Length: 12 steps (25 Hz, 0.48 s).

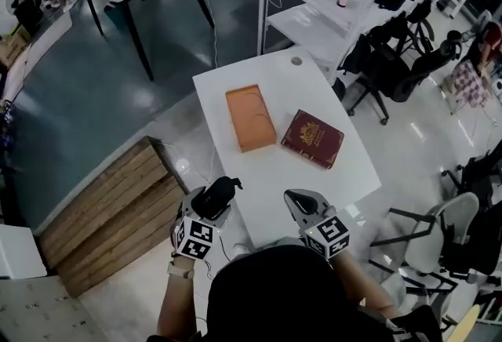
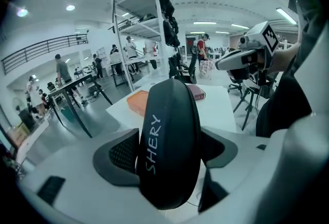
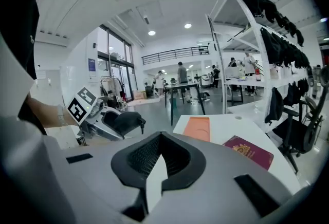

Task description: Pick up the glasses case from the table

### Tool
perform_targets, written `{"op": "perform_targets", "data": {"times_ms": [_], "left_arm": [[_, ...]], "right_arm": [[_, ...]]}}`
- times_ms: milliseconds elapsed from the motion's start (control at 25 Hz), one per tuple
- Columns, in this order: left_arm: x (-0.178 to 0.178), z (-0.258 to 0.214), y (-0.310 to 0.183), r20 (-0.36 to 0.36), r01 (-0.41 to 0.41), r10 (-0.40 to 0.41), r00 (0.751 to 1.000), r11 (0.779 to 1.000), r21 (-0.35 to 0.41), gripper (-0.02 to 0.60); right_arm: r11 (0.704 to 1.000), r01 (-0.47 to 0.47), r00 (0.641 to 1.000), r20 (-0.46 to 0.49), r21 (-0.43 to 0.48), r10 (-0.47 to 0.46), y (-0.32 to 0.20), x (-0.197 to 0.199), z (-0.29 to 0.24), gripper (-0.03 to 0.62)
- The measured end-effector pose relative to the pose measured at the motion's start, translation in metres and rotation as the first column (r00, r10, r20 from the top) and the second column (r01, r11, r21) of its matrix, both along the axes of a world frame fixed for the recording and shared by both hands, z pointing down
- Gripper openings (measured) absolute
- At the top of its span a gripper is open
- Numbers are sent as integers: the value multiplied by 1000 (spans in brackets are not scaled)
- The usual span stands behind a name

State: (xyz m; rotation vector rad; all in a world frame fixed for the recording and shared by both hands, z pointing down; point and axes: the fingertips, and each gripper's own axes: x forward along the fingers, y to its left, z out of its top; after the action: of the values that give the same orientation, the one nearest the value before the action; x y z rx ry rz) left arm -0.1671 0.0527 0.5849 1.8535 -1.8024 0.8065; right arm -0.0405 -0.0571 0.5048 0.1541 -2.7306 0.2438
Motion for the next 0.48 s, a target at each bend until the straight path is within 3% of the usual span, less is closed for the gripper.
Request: {"op": "perform_targets", "data": {"times_ms": [200, 480], "left_arm": [[-12, -24, 26, -79, 128, -119, 990, 985, 116, 351], [-27, -44, 53, -145, 252, -226, 963, 948, 195, 350]], "right_arm": [[995, 101, 995, 16, 16, -101, 24, -31, -9, 28], [982, 186, 982, 33, 37, -187, 46, -62, -17, 28]]}}
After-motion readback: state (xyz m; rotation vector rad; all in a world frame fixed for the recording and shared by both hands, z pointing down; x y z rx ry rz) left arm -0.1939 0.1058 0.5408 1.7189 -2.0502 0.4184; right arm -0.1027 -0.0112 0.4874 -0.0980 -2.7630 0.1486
